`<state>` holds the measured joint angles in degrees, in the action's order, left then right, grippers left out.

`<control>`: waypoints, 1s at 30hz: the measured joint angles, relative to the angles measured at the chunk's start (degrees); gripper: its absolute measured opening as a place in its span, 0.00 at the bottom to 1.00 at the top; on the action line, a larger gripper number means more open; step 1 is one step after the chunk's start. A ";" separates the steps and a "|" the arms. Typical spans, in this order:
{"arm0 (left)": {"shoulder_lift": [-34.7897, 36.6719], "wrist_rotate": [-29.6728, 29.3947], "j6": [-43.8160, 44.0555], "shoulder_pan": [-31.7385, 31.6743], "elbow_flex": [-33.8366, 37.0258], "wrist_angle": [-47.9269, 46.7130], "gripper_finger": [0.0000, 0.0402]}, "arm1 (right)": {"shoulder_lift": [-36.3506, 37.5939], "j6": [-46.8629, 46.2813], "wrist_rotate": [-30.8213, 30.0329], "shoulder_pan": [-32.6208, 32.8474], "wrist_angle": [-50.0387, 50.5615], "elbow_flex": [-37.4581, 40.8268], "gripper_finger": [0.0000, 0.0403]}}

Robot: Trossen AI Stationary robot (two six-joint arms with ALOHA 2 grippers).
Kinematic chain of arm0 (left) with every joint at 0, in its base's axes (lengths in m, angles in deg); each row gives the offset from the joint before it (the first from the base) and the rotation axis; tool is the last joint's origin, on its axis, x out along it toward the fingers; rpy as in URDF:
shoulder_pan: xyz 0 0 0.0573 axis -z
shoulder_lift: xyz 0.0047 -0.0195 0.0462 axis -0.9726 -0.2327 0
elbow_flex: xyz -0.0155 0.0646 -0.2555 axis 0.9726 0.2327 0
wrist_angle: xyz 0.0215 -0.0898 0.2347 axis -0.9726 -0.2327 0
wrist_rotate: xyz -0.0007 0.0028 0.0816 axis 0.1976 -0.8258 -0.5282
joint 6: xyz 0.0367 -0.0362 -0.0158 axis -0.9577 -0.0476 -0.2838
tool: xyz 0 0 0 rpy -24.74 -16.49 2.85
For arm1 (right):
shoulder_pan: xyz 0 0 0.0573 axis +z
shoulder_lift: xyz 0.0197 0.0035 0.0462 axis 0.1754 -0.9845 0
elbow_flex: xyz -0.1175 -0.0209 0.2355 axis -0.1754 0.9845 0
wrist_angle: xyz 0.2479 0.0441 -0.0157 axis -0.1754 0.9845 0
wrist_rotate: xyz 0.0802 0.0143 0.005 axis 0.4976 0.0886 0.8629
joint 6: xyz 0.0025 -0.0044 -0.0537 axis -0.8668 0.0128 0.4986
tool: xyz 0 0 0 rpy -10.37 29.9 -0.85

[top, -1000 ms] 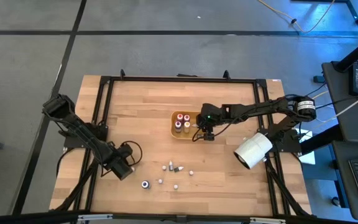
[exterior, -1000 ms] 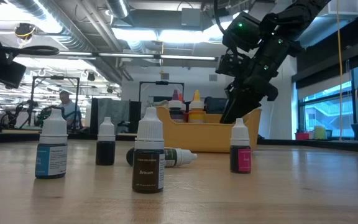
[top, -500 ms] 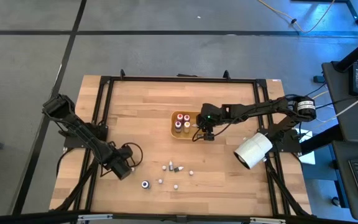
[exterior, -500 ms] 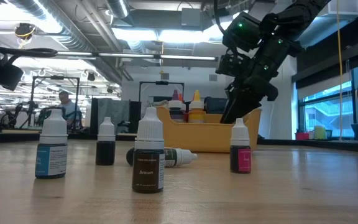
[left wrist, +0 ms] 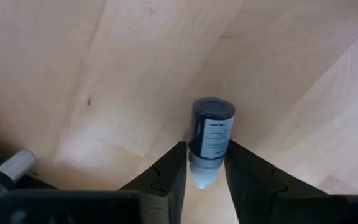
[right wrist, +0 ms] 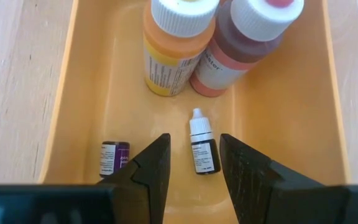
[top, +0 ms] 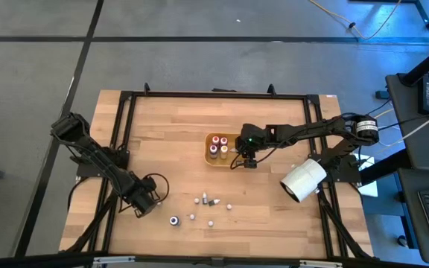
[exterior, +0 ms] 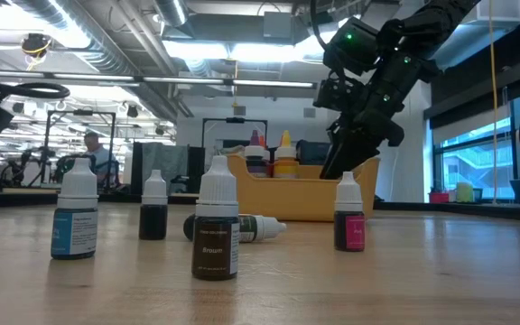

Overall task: Pick & Place food coloring
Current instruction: Put the small red food coloring bottle into the yellow bin

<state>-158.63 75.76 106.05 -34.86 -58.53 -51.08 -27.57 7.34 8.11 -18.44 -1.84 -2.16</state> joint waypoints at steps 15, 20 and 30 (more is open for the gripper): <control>2.23 -10.41 0.12 0.29 -1.46 -1.73 0.14 | 8.68 0.15 -0.37 4.07 -3.66 0.00 0.35; 6.03 -27.13 0.00 0.16 -3.82 -5.09 0.15 | 9.97 0.08 4.19 7.80 -10.77 -0.02 0.35; 11.22 -56.14 -16.07 -3.29 -4.52 10.09 0.15 | 9.53 0.25 7.56 11.40 -26.09 -0.02 0.35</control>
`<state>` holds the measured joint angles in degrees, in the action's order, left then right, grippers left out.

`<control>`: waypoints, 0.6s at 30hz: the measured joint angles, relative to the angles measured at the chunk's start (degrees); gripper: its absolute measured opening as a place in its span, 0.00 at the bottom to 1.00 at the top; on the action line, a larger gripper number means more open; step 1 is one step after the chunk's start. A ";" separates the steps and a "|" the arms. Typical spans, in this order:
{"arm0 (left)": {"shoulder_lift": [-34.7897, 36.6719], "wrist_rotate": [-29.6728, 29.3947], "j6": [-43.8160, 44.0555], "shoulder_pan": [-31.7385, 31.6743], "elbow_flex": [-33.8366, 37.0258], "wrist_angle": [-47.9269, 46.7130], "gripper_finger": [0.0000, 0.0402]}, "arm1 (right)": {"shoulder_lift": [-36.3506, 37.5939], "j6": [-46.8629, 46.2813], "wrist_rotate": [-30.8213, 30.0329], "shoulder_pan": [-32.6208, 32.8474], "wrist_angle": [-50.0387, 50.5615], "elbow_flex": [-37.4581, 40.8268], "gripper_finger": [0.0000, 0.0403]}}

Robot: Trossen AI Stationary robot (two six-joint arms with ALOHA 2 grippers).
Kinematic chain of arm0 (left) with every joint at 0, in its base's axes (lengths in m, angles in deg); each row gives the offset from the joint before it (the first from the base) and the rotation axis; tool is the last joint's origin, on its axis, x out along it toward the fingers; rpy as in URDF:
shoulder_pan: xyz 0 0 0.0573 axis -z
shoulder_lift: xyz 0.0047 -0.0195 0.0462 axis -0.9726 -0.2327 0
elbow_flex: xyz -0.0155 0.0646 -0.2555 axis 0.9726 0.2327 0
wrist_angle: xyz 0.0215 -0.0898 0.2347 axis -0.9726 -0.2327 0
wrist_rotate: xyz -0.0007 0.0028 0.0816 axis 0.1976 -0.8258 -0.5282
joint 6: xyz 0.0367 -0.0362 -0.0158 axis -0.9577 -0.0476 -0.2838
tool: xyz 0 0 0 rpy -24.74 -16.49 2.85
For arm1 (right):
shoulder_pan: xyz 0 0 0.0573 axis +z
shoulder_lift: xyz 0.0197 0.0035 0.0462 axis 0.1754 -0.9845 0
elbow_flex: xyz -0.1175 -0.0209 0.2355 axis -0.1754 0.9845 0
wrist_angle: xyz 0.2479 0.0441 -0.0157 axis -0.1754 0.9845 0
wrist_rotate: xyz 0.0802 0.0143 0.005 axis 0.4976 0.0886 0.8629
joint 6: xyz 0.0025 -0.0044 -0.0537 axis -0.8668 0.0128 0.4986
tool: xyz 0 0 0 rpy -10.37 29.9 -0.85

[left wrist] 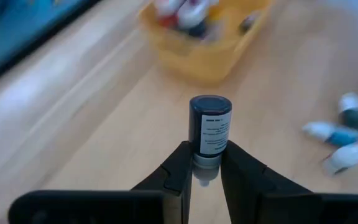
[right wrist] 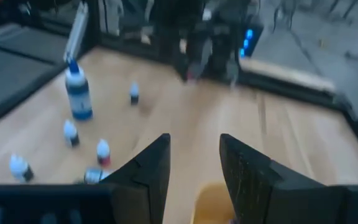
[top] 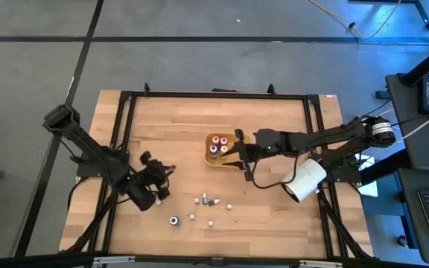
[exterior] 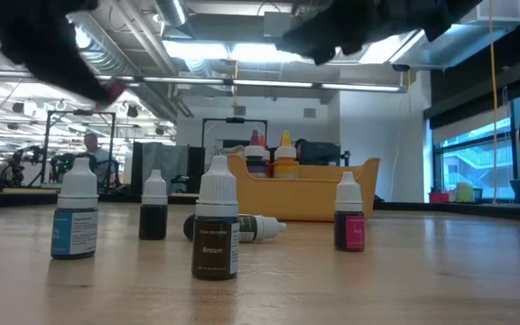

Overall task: Pick & Place food coloring
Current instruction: Put the small red food coloring bottle into the yellow bin

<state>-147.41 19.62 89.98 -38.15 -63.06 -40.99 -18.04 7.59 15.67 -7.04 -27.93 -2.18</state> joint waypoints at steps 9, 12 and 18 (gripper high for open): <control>-5.16 8.73 -48.16 -10.81 -0.02 44.49 0.15 | 0.00 0.01 2.60 1.62 -7.66 0.00 0.35; -7.61 14.96 -55.47 -14.67 -0.02 53.57 0.16 | 0.00 0.10 4.23 2.62 -9.18 0.00 0.35; -11.77 23.64 -65.49 -20.69 -0.07 65.33 0.16 | -0.02 0.24 4.15 4.28 -11.40 0.00 0.35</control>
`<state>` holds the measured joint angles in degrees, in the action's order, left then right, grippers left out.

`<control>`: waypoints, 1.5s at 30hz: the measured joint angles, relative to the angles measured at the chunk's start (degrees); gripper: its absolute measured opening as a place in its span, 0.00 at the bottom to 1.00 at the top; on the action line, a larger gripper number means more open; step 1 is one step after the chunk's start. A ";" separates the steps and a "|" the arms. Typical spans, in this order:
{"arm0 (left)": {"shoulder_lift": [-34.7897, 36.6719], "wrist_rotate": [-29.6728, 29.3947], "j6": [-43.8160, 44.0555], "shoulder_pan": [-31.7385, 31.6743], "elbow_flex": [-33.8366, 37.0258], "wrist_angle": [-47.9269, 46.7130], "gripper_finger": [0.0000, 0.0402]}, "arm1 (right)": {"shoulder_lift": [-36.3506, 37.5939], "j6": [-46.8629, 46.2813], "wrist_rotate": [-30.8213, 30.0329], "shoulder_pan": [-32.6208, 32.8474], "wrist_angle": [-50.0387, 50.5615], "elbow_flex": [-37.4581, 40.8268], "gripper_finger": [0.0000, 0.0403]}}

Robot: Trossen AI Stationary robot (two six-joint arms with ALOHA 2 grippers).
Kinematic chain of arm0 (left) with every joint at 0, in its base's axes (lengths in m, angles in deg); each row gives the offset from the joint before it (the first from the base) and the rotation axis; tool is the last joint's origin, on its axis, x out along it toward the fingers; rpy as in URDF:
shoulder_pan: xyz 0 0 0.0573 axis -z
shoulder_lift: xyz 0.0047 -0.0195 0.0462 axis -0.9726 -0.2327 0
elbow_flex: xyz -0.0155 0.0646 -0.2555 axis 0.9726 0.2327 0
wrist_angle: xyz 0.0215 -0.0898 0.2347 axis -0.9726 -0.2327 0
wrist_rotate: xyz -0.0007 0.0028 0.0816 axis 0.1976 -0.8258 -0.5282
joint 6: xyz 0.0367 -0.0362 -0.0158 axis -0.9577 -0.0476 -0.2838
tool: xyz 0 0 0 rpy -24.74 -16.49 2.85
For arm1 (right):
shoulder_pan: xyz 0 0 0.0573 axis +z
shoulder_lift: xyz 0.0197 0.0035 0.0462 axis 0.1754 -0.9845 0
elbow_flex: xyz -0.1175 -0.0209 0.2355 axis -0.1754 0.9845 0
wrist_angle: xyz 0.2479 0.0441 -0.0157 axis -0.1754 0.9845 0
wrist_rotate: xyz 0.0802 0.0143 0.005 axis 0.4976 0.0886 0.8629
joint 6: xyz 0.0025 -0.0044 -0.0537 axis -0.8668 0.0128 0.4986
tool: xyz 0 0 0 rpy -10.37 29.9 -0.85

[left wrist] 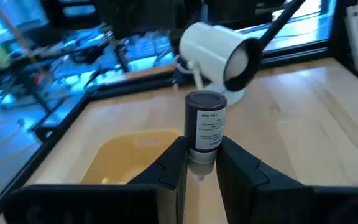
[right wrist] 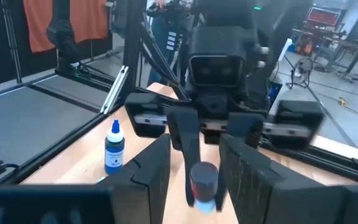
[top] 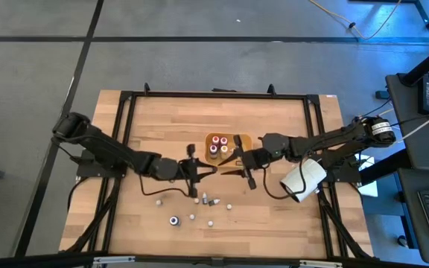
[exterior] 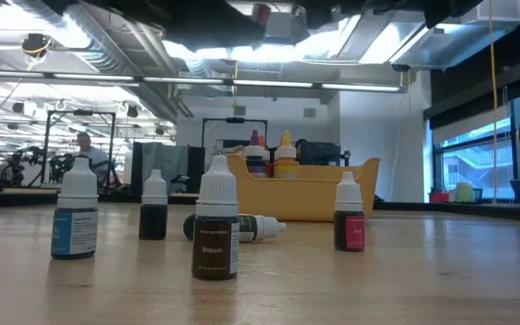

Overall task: Pick & Place food coloring
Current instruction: Put the small red food coloring bottle into the yellow bin

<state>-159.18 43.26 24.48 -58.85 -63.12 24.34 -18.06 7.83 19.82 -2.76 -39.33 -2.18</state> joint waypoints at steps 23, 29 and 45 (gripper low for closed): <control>-0.83 14.07 1.04 -4.31 0.00 7.57 0.16 | -0.17 1.61 0.25 0.15 0.75 0.00 0.52; -0.81 14.54 1.03 -4.32 0.00 8.37 0.16 | -0.17 -0.49 -4.10 0.13 0.81 0.00 0.52; -0.81 13.00 -5.21 -4.43 0.00 12.73 0.16 | -0.17 -0.40 -4.07 0.17 0.03 0.00 0.31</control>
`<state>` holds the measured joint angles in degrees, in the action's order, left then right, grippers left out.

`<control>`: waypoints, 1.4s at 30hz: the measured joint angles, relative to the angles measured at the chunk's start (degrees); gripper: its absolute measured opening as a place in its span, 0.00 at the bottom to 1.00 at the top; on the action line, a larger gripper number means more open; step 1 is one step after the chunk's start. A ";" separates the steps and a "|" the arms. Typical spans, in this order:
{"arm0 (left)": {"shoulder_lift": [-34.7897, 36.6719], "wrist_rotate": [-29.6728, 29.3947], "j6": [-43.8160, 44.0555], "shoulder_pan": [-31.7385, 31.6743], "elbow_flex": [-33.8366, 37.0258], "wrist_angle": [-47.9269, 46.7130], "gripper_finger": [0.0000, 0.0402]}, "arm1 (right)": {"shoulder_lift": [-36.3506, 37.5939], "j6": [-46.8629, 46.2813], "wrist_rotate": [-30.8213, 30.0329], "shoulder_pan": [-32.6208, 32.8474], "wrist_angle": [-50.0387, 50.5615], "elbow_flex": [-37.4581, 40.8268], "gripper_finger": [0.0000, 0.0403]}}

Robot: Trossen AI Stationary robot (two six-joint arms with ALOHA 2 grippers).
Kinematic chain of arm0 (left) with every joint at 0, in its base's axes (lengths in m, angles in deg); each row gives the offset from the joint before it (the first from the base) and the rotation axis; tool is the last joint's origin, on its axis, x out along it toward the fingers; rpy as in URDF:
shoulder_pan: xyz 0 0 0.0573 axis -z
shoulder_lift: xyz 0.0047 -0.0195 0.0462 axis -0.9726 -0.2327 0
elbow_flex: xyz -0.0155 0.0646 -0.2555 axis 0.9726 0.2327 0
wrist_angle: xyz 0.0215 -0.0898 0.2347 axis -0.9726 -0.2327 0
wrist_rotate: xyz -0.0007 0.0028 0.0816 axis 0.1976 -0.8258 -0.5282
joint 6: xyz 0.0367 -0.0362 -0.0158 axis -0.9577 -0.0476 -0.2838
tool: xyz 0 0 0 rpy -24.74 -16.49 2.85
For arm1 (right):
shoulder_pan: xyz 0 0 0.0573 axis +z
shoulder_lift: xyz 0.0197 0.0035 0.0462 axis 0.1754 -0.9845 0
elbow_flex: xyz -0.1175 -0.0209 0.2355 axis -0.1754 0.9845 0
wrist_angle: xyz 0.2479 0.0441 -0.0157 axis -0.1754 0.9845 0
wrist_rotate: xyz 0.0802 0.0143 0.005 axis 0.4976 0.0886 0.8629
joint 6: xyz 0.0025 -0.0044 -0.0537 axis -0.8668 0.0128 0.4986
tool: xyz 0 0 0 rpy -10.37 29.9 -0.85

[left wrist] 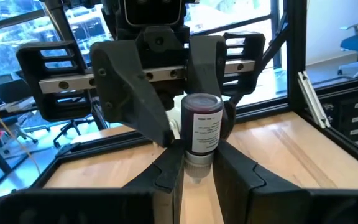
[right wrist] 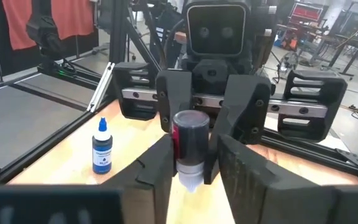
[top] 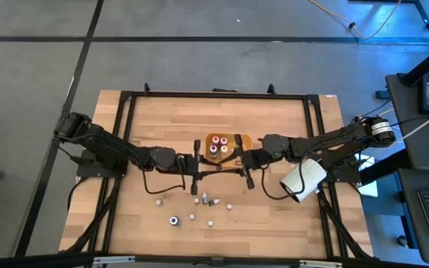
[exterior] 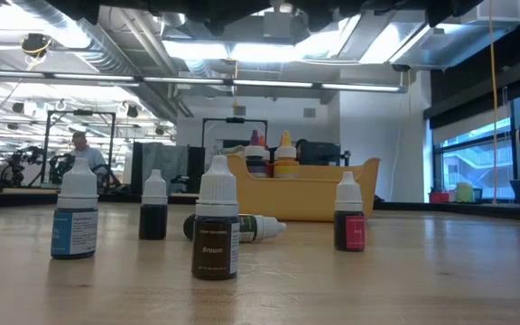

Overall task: Pick & Place food coloring
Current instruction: Put the small red food coloring bottle into the yellow bin

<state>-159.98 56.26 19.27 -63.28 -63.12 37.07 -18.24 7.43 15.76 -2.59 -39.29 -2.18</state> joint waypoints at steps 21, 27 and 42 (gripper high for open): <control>-0.02 -2.53 0.83 -0.03 0.03 -0.12 0.16 | -2.38 -0.04 -0.19 -0.04 -4.34 0.01 0.35; -0.04 -2.62 0.91 -0.03 0.18 -0.98 0.16 | -4.80 0.24 -0.20 0.00 -7.51 0.00 0.40; -0.04 -2.78 0.90 -0.05 0.11 -1.25 0.20 | -4.90 0.27 -0.31 -0.04 -8.09 0.00 0.18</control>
<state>-160.03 53.48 20.17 -63.33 -63.01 35.83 -23.13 7.70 15.45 -2.63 -47.39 -2.18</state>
